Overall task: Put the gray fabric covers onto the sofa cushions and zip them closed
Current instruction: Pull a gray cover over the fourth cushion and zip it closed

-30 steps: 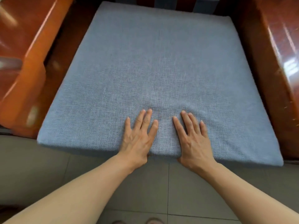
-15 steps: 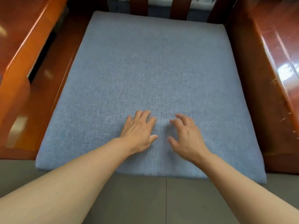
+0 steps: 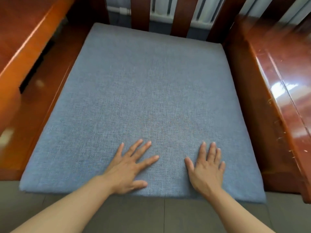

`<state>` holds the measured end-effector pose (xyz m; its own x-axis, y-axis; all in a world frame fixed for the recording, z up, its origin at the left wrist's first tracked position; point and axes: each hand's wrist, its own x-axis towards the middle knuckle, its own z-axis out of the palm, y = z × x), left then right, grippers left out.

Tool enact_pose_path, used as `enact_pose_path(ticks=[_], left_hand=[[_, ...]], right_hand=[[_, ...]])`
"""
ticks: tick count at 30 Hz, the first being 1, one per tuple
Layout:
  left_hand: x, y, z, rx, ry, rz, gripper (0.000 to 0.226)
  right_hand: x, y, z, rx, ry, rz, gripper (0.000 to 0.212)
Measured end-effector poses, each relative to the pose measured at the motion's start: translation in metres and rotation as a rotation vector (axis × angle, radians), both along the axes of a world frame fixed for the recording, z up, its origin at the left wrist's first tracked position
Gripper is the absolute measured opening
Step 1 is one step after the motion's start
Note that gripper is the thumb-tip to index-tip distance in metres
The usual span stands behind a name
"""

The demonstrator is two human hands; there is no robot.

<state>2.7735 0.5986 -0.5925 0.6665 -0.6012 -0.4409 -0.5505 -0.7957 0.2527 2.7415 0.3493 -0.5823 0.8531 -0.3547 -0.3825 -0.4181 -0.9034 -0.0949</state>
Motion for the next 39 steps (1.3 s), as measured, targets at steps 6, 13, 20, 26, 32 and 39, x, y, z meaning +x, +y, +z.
enact_pose_path(ticks=[6,13,20,26,32,39], left_hand=[[0.001,0.030,0.021,0.127,0.058,0.617,0.074],[0.015,0.062,0.081,0.171,0.269,0.619,0.068],[0.014,0.094,0.190,0.066,0.017,0.615,0.068],[-0.007,0.141,0.269,0.034,-0.147,0.739,0.069],[-0.052,0.185,0.303,0.017,-0.198,0.886,0.067],[-0.148,0.223,0.317,0.041,-0.174,1.126,0.070]], right_hand=[[0.030,0.077,0.014,0.171,0.127,0.413,0.081],[0.033,0.132,0.066,0.299,0.205,0.515,0.057],[0.045,0.174,0.172,0.188,-0.037,0.500,0.070],[0.052,0.230,0.260,0.134,-0.177,0.566,0.068],[0.029,0.273,0.293,0.114,-0.194,0.635,0.063],[-0.027,0.321,0.311,0.179,-0.176,0.852,0.065]])
